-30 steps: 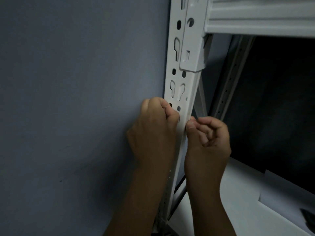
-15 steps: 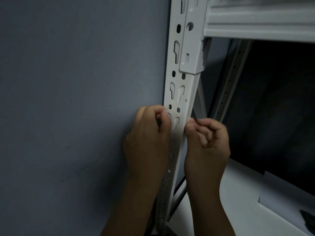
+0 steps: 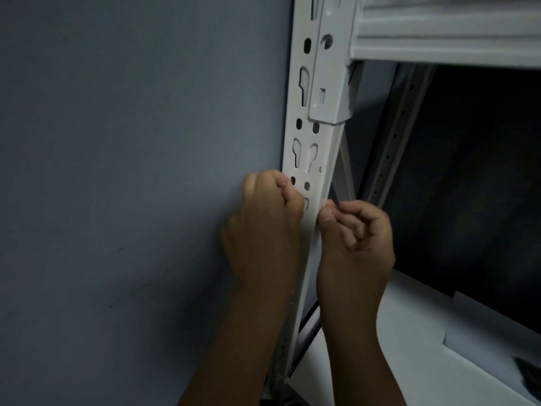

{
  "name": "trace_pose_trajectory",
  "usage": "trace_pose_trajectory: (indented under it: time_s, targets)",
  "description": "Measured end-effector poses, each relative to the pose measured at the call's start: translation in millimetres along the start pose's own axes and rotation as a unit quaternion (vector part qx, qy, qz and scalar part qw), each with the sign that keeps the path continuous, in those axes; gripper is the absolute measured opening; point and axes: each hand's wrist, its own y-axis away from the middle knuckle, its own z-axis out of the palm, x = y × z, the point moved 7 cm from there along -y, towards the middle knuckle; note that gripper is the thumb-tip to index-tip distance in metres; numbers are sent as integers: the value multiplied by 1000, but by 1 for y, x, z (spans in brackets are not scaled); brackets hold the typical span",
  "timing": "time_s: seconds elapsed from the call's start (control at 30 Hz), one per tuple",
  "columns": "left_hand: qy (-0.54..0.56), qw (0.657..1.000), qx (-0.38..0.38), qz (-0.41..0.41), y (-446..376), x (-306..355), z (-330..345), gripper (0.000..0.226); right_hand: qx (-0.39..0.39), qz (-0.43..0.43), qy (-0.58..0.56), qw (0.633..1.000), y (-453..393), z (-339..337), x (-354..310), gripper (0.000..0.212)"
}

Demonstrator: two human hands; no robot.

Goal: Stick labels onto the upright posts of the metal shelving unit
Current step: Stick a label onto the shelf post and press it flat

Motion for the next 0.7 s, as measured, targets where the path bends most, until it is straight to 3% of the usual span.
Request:
trace_pose_trajectory:
  time_s: [0.7]
  targets:
    - [-21, 997, 40, 68, -1, 7, 1, 15, -11, 4, -16, 1000, 5, -1, 0, 20]
